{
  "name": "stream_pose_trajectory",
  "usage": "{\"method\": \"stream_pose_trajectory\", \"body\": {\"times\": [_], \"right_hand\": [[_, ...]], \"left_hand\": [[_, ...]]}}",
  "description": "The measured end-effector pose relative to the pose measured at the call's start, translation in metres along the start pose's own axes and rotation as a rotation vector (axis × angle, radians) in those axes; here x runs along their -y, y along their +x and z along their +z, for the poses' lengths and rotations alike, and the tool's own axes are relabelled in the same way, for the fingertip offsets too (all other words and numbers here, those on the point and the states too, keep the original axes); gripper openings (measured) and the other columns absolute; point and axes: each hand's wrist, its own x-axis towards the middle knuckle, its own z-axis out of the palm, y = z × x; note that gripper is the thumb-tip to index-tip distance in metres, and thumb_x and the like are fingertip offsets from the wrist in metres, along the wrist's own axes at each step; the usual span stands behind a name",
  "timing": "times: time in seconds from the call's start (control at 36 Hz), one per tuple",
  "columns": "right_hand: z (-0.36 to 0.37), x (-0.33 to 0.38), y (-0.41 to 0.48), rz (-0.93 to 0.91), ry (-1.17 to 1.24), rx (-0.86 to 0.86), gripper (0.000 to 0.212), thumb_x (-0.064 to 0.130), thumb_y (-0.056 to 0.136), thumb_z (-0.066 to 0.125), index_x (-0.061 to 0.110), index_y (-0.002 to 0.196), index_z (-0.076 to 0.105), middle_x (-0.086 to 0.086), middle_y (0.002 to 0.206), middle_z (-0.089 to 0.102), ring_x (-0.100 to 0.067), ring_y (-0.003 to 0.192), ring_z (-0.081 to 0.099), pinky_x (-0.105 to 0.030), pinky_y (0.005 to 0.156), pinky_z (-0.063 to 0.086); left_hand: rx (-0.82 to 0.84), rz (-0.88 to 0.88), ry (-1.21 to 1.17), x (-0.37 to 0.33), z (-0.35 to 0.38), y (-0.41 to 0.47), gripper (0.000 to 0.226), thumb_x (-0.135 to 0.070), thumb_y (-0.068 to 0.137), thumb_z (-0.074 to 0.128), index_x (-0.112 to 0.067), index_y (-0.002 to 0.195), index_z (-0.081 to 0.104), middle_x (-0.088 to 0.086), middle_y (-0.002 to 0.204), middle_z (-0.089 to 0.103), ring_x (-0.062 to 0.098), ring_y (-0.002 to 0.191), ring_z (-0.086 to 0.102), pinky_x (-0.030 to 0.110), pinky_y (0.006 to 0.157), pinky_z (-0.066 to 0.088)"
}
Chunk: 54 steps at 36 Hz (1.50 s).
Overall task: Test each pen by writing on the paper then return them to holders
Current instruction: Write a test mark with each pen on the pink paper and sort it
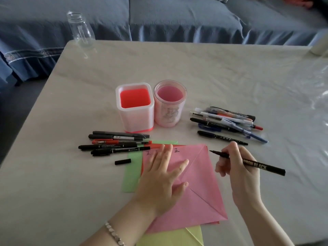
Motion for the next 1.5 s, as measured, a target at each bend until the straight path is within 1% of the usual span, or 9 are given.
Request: {"method": "stream_pose_trajectory", "body": {"times": [0.08,0.19,0.28,0.42,0.53,0.67,0.89,1.17,1.5], "right_hand": [[0.004,-0.002,0.009,-0.002,0.038,0.023,0.026,0.017,0.094,0.048,0.005,0.071,0.053,0.000,0.045,0.056,-0.012,0.041,0.054,-0.018,0.041,0.041],[0.017,-0.007,0.018,-0.023,0.031,0.054,0.022,0.016,0.090,0.055,0.008,0.069,0.056,0.000,0.047,0.059,-0.013,0.043,0.055,-0.019,0.042,0.043],[0.030,-0.014,0.021,-0.069,-0.013,0.055,0.027,0.016,0.087,0.060,0.005,0.063,0.054,0.000,0.042,0.056,-0.011,0.039,0.051,-0.018,0.041,0.043],[0.051,-0.033,0.026,-0.121,-0.166,0.015,0.041,0.026,0.082,0.066,0.005,0.054,0.046,0.002,0.034,0.047,-0.008,0.035,0.040,-0.021,0.045,0.037],[0.057,-0.046,0.031,-0.209,-0.272,-0.059,0.045,0.024,0.082,0.066,0.009,0.049,0.041,0.008,0.038,0.041,-0.005,0.040,0.033,-0.018,0.048,0.031],[0.060,-0.053,0.032,-0.283,-0.308,-0.111,0.042,0.015,0.082,0.062,0.010,0.047,0.038,0.003,0.046,0.038,-0.006,0.044,0.031,-0.015,0.046,0.027],[0.061,-0.055,0.032,-0.315,-0.348,-0.098,0.036,0.020,0.074,0.054,0.021,0.046,0.030,0.005,0.044,0.034,-0.007,0.045,0.028,-0.017,0.047,0.025],[0.061,-0.056,0.031,-0.338,-0.373,-0.067,0.036,0.020,0.074,0.055,0.017,0.047,0.032,0.001,0.048,0.034,-0.010,0.048,0.028,-0.022,0.049,0.027],[0.061,-0.057,0.032,-0.358,-0.393,-0.051,0.036,0.021,0.074,0.055,0.022,0.046,0.032,0.004,0.044,0.035,-0.009,0.045,0.030,-0.016,0.046,0.026]], "left_hand": [[0.004,0.019,0.027,0.002,-0.001,-0.001,0.052,-0.053,0.087,0.037,-0.035,0.135,0.042,0.018,0.147,0.033,0.037,0.137,0.026,0.043,0.107,0.014],[0.008,0.038,0.017,0.004,-0.005,-0.002,0.050,-0.054,0.085,0.038,-0.035,0.131,0.047,0.016,0.143,0.041,0.034,0.135,0.031,0.042,0.109,0.012],[0.018,0.025,-0.005,0.004,-0.005,-0.001,0.051,-0.055,0.084,0.040,-0.036,0.130,0.049,0.015,0.143,0.042,0.031,0.135,0.026,0.042,0.110,0.011],[0.016,0.018,-0.052,0.005,-0.002,0.001,0.050,-0.054,0.077,0.046,-0.035,0.122,0.057,0.016,0.142,0.042,0.030,0.134,0.027,0.045,0.107,0.018],[0.006,-0.005,-0.087,0.005,-0.002,0.002,0.051,-0.056,0.078,0.046,-0.037,0.124,0.056,0.016,0.142,0.043,0.029,0.134,0.028,0.042,0.109,0.017],[-0.005,-0.020,-0.138,0.005,-0.002,0.001,0.049,-0.054,0.078,0.047,-0.036,0.121,0.059,0.015,0.140,0.045,0.030,0.133,0.032,0.042,0.111,0.016],[0.012,-0.033,-0.148,0.004,-0.003,0.002,0.049,-0.054,0.077,0.047,-0.036,0.121,0.059,0.015,0.141,0.044,0.030,0.134,0.031,0.042,0.111,0.014],[0.010,-0.028,-0.145,0.003,-0.004,0.002,0.048,-0.053,0.078,0.047,-0.035,0.120,0.060,0.015,0.141,0.045,0.031,0.133,0.032,0.046,0.110,0.018],[0.014,-0.037,-0.145,0.003,-0.005,0.003,0.049,-0.053,0.077,0.047,-0.035,0.121,0.060,0.015,0.140,0.045,0.032,0.133,0.035,0.047,0.109,0.020]]}}
